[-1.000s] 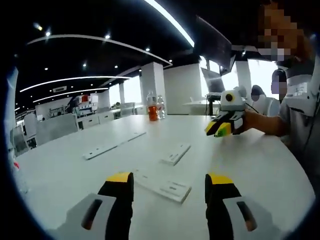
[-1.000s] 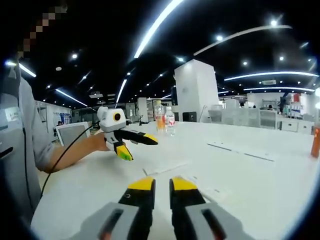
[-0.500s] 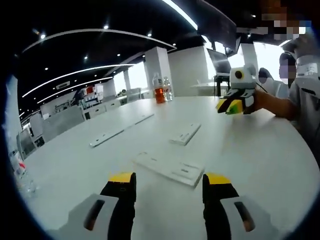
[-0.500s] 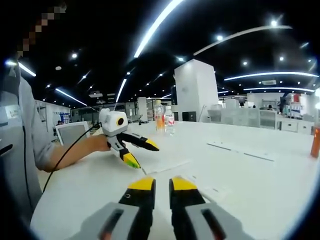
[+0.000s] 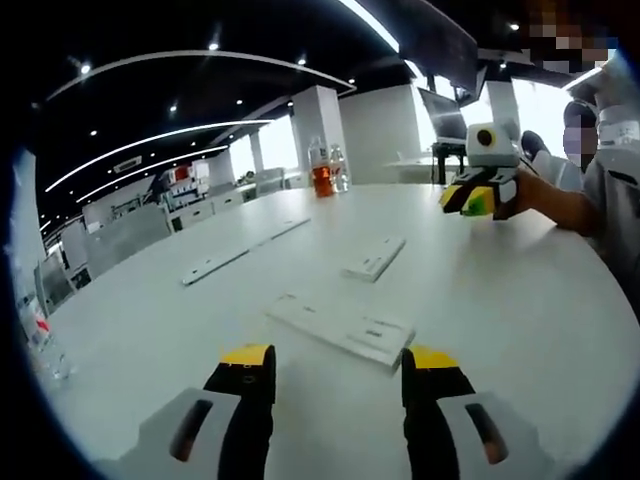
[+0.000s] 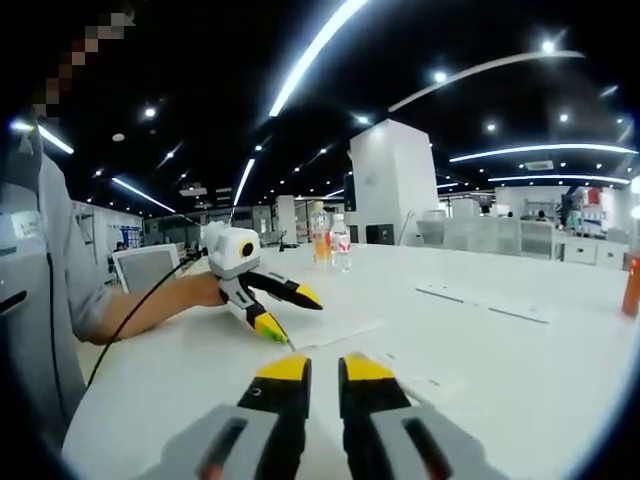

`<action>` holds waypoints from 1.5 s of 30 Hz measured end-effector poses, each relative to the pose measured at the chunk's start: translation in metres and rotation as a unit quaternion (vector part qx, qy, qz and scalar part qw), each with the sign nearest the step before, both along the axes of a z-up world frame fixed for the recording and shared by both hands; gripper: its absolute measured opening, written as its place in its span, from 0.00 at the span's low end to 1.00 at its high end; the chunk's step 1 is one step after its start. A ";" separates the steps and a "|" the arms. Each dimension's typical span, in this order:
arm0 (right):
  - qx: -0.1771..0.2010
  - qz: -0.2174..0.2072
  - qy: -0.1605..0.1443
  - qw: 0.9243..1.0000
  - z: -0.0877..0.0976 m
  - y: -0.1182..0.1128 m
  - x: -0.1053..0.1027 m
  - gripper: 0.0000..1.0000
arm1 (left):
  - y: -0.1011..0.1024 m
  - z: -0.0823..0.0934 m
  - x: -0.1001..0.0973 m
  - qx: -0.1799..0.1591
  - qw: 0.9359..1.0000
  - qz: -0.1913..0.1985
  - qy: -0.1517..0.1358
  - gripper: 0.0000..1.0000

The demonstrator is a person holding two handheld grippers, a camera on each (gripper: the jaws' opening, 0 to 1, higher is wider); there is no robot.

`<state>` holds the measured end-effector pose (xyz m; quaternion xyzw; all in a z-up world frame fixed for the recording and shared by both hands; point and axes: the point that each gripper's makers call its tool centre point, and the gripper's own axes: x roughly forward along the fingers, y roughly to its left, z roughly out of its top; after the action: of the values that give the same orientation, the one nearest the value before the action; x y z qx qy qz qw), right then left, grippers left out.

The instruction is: Locate the socket holder cover, grip the socket holder cover, clip it into the socket holder slot.

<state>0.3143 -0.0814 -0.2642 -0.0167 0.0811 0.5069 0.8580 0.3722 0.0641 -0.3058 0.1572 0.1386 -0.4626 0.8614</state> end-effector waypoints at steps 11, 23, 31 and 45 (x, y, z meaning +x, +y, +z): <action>0.004 0.002 0.002 1.000 0.001 0.000 -0.001 0.13 | 0.000 0.000 0.002 -0.006 1.000 0.009 0.003 0.49; 0.003 0.004 0.001 1.000 0.000 0.001 -0.002 0.13 | 0.000 0.001 0.005 -0.007 1.000 0.012 0.000 0.48; 0.004 0.005 0.000 1.000 0.001 0.001 -0.002 0.12 | 0.001 0.001 0.008 -0.008 1.000 0.019 -0.002 0.47; 0.002 0.006 -0.001 1.000 0.001 0.002 -0.002 0.12 | 0.001 -0.001 0.011 -0.007 1.000 0.026 0.000 0.44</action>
<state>0.3122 -0.0798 -0.2631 -0.0158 0.0786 0.5120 0.8552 0.3832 0.0647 -0.3065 0.1476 0.1391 -0.4412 0.8742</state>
